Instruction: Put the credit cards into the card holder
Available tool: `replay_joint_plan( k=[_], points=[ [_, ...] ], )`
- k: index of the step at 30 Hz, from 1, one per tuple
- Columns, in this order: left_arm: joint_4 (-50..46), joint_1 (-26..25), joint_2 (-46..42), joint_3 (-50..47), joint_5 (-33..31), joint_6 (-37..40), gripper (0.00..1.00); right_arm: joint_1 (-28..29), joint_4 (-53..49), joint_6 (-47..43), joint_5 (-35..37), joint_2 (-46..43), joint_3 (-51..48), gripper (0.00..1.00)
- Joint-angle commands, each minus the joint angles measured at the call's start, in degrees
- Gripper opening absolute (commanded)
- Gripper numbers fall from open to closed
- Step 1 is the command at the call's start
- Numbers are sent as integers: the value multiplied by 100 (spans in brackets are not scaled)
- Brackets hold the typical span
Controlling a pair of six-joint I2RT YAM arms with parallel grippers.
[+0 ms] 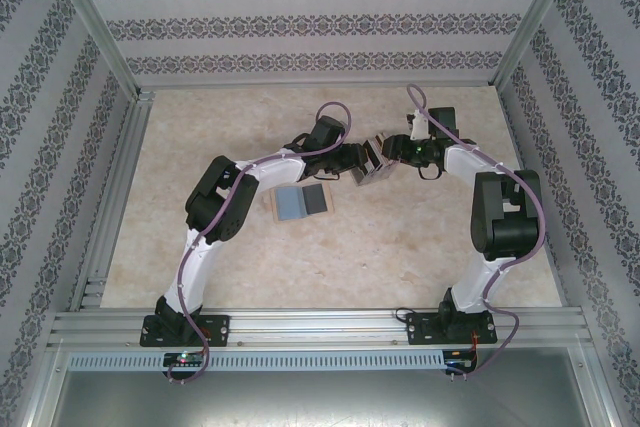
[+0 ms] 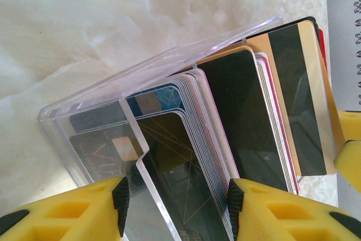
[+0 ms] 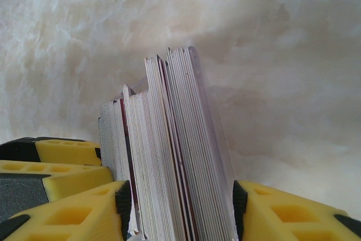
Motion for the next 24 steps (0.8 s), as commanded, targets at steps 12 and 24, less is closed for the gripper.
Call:
replay_joint_plan(
  k=[12,24],
  points=[
    [11,-74,135,183,89,-85,52,105,59,-40,-324,-235,54,53],
    [8,-80,150,183,89,-86,52,94,88,-8,-386,-393,-6,53]
  ],
)
